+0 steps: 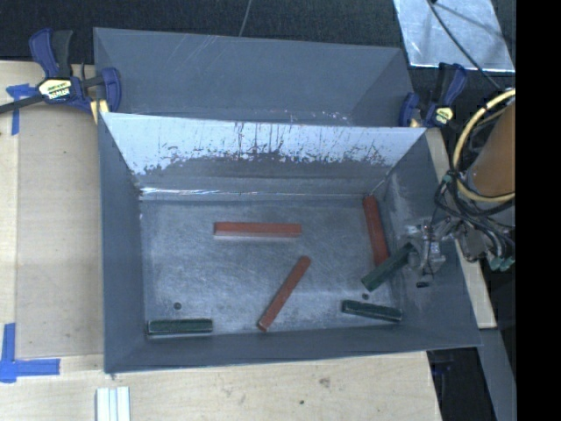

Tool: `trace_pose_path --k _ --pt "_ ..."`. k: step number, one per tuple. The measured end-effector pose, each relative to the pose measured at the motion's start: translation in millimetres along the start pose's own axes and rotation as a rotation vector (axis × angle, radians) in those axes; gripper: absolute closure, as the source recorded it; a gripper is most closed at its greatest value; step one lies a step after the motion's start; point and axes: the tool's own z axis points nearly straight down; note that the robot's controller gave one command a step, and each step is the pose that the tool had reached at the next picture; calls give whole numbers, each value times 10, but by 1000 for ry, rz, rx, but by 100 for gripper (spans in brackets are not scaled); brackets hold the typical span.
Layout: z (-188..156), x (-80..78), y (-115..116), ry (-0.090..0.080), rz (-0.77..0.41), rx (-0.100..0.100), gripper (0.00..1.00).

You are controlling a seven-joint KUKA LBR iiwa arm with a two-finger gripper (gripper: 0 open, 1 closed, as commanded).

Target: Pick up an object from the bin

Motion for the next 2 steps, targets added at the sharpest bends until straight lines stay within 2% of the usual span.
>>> trace_pose_path --k 1,2 --pt "0 0 0 0 0 0 100" --pt "-456 -421 204 -2 -221 0 100"
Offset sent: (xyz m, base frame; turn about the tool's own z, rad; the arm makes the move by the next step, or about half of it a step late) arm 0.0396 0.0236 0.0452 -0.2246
